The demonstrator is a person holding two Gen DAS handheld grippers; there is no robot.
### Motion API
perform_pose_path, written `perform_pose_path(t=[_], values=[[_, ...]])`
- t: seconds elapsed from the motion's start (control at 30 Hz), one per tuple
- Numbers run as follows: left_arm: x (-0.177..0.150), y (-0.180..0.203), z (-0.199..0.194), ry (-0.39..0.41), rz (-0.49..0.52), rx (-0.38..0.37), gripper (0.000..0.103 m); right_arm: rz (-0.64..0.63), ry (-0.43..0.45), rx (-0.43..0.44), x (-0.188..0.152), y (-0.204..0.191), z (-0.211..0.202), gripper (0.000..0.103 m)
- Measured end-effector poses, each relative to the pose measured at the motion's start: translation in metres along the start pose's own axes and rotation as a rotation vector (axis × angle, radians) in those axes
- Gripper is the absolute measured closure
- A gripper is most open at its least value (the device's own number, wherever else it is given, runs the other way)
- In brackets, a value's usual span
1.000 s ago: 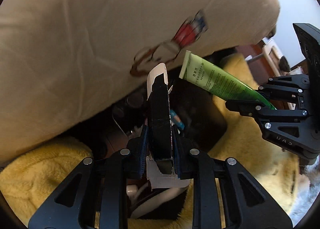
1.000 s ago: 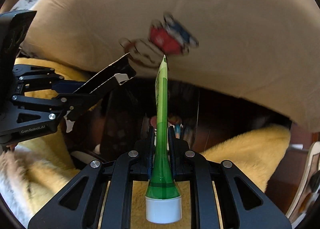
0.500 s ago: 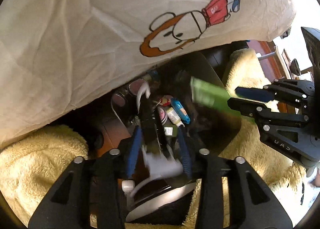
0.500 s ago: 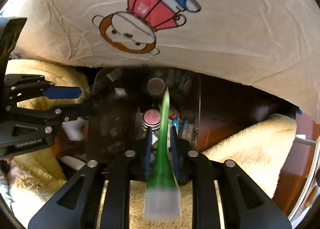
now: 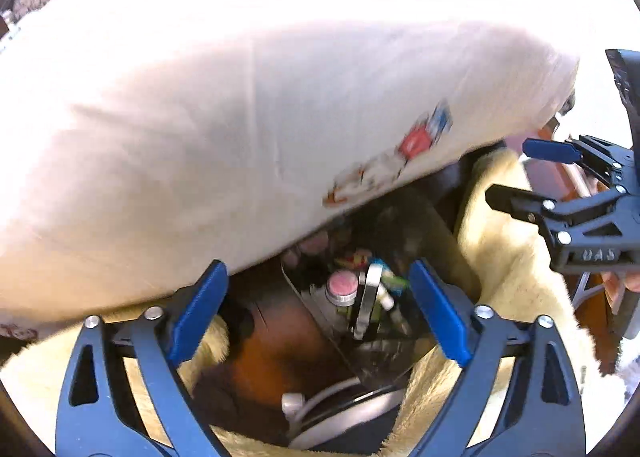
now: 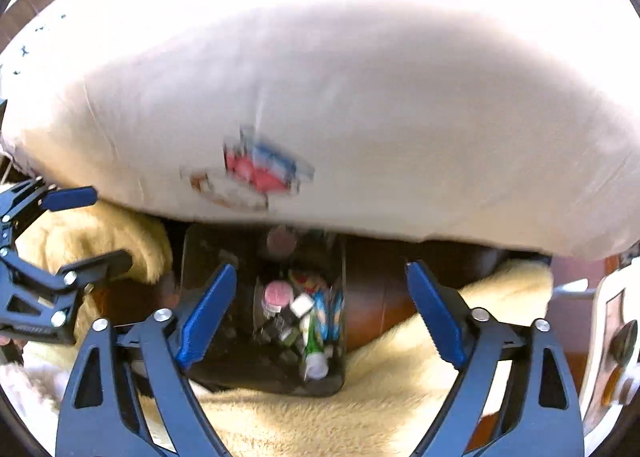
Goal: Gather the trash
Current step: 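Open both tools over the bin to drop the box and tube, then grasp the grey knotted cloth with the right tool while the left tool grasps the yellow-capped bottle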
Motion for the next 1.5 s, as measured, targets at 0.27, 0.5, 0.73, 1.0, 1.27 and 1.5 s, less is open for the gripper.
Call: perform_pose_path(t=[0.27, 0.5, 0.73, 1.0, 1.27, 1.5], values=[[0.063, -0.029, -0.068, 0.196, 0.0, 0.072, 0.01, -0.011, 0.249, 0.0, 0.087, 0.005, -0.069, 0.007], [0.12, -0.064, -0.086, 0.275, -0.021, 0.151, 0.01, 0.015, 0.341, -0.002, 0.17, 0.007, -0.084, 0.007], [0.163, -0.101, -0.075, 0.306, -0.05, 0.204, 0.01, 0.07, 0.367, -0.02, 0.231, 0.017, -0.065, 0.007], [0.194, -0.13, -0.061, 0.31, -0.098, 0.189, 0.01, 0.096, 0.378, -0.024, 0.281, 0.019, -0.04, 0.009], [0.228, -0.132, -0.038, 0.295, -0.077, 0.169, 0.01, 0.051, 0.279, -0.043, 0.308, 0.006, 0.008, 0.059], [0.271, -0.127, -0.019, 0.297, -0.063, 0.154, 0.01, 0.03, 0.314, -0.033, 0.305, 0.012, -0.004, 0.077]])
Point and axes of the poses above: each gripper's, at about its wrist camera, not at the fingertips, and z roughly the way its jaws point, y to its right, x to its top, the point moved 8 cm from there along z, roughly the way its jaws point, and after that the axes turned 9 degrees about z, right-handed, at the moved point
